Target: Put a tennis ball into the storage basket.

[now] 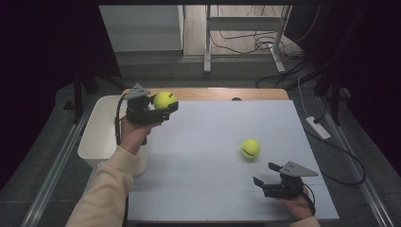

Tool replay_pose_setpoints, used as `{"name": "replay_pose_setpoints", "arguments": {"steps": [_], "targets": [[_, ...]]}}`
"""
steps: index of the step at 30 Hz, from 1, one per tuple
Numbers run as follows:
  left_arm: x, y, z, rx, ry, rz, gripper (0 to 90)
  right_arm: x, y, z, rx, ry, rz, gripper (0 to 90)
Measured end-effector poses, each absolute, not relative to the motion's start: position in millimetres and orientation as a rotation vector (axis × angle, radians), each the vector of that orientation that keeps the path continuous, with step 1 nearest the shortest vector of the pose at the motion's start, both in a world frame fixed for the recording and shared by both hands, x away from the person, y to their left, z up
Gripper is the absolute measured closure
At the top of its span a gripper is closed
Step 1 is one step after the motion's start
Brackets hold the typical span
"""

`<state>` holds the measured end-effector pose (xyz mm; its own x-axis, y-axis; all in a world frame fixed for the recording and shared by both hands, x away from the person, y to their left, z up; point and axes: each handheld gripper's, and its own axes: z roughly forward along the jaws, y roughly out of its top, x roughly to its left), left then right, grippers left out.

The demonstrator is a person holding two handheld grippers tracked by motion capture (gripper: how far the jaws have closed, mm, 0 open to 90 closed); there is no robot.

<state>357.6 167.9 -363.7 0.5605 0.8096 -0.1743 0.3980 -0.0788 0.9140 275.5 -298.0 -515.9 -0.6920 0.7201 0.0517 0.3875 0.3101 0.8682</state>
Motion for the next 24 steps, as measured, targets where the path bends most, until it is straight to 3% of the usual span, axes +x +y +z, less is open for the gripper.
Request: {"name": "replay_pose_setpoints", "arguments": {"steps": [24], "targets": [[355, 205, -361, 1.667, 1.098, 0.522, 26.2, 275, -298, -515, 0.989, 2.232, 1.331, 14.1]]}}
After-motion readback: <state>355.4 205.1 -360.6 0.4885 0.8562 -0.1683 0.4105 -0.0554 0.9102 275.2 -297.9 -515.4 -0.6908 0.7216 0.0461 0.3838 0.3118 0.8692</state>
